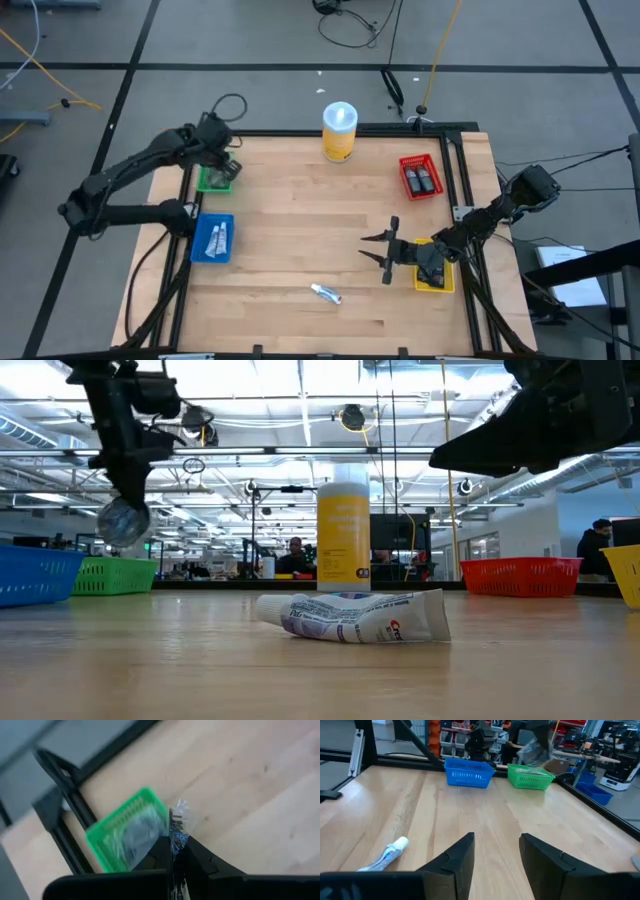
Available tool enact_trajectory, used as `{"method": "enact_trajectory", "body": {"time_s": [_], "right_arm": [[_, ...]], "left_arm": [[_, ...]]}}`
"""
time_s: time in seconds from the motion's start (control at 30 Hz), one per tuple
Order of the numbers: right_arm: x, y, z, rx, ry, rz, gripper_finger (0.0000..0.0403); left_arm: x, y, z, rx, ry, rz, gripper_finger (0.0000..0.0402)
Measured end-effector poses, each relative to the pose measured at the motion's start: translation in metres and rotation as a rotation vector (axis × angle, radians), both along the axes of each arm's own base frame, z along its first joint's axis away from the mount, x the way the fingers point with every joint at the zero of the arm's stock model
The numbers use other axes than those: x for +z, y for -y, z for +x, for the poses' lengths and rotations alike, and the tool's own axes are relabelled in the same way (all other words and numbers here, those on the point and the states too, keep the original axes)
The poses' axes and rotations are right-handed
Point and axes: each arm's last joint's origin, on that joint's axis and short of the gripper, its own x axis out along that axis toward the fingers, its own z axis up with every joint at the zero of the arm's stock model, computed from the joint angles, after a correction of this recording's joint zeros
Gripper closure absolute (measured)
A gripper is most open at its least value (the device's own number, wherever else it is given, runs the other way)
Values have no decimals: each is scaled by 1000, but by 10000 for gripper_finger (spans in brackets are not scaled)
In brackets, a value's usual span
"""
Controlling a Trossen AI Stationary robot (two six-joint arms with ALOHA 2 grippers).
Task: Pick & Place Travel size toiletries
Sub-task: Put the hairbrush into the green bin
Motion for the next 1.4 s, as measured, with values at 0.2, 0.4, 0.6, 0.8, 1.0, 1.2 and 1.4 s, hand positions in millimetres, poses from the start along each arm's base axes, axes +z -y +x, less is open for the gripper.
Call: {"method": "enact_trajectory", "body": {"time_s": [0.2,0.4,0.6,0.8,1.0,1.2,1.4], "right_arm": [[0,0,0,-2,2,14,255],[0,0,0,-2,2,14,257],[0,0,0,-2,2,14,259],[0,0,0,-2,2,15,258],[-1,-1,0,15,-3,31,257],[-1,-1,0,16,-3,32,257],[0,-1,0,18,1,27,257]], "left_arm": [[-5,-10,-25,42,-19,-138,356],[-12,-17,-39,92,3,-193,348],[-12,-18,-41,28,87,-251,347],[-12,-24,-42,22,170,-267,347],[-26,-31,-45,31,141,-295,346],[-35,-33,-44,1,136,-279,341],[-35,-33,-44,-30,125,-272,275]]}}
